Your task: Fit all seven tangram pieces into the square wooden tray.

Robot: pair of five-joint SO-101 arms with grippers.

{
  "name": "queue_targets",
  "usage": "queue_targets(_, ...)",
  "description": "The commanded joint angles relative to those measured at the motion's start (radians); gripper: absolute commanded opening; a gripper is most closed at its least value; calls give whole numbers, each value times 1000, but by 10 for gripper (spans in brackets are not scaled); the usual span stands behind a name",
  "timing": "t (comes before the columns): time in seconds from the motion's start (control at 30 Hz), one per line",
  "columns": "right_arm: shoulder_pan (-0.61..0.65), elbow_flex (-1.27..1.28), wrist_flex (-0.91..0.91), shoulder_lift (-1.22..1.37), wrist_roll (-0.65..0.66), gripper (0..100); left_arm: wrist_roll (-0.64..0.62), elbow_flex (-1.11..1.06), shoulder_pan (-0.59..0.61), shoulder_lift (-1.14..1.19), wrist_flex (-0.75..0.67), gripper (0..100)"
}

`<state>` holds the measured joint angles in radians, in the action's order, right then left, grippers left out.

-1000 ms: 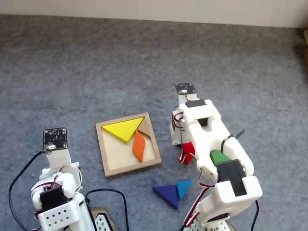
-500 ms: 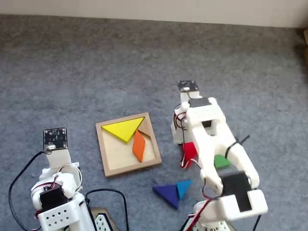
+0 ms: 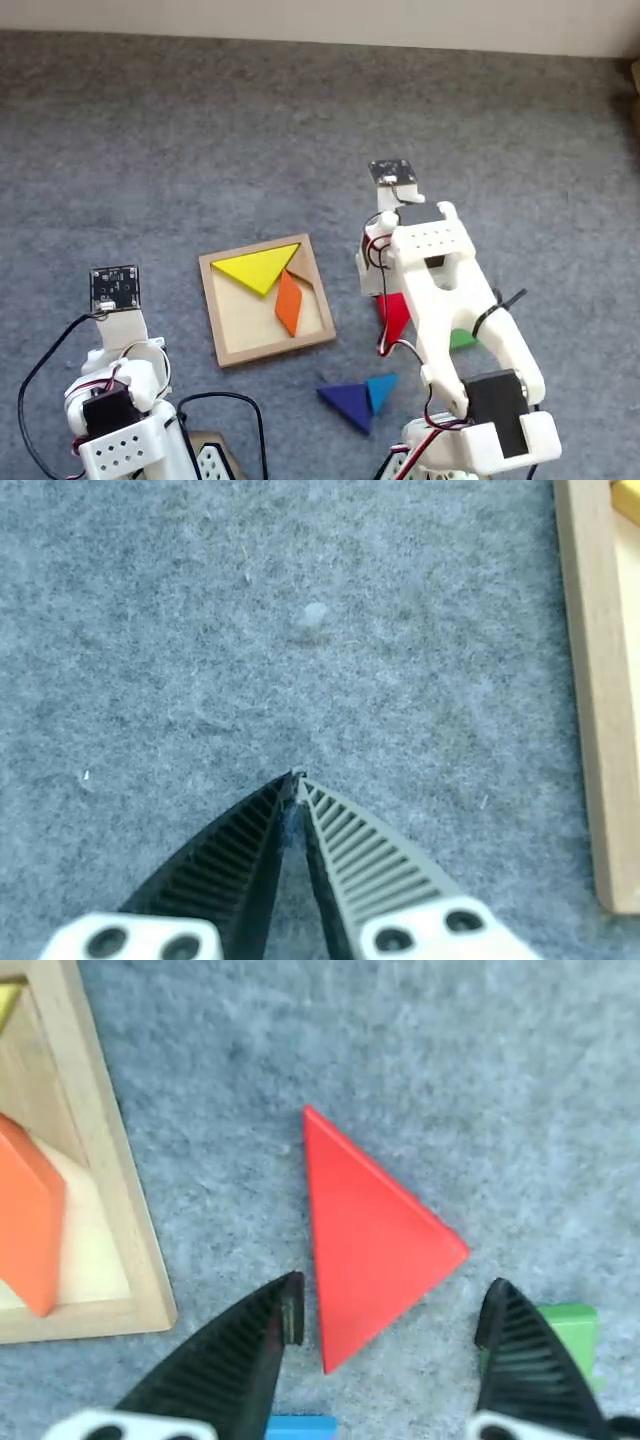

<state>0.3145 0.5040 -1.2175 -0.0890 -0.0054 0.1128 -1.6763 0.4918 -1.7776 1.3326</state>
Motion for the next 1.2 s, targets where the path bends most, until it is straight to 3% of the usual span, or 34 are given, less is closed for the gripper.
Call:
queue_targets(0.0, 41, -42, -10, 62, 8, 276, 6, -21, 10, -41, 3, 6)
queue_targets(0.5, -10, -44, 47, 171, 12, 280, 6, -21, 10, -41, 3, 6)
queue_targets(0.63, -21, -87, 15, 174, 14, 365, 6, -21, 10, -41, 3, 6)
queue_targets(1.17, 31, -111, 5, 177, 133, 378, 6, -21, 10, -41, 3, 6)
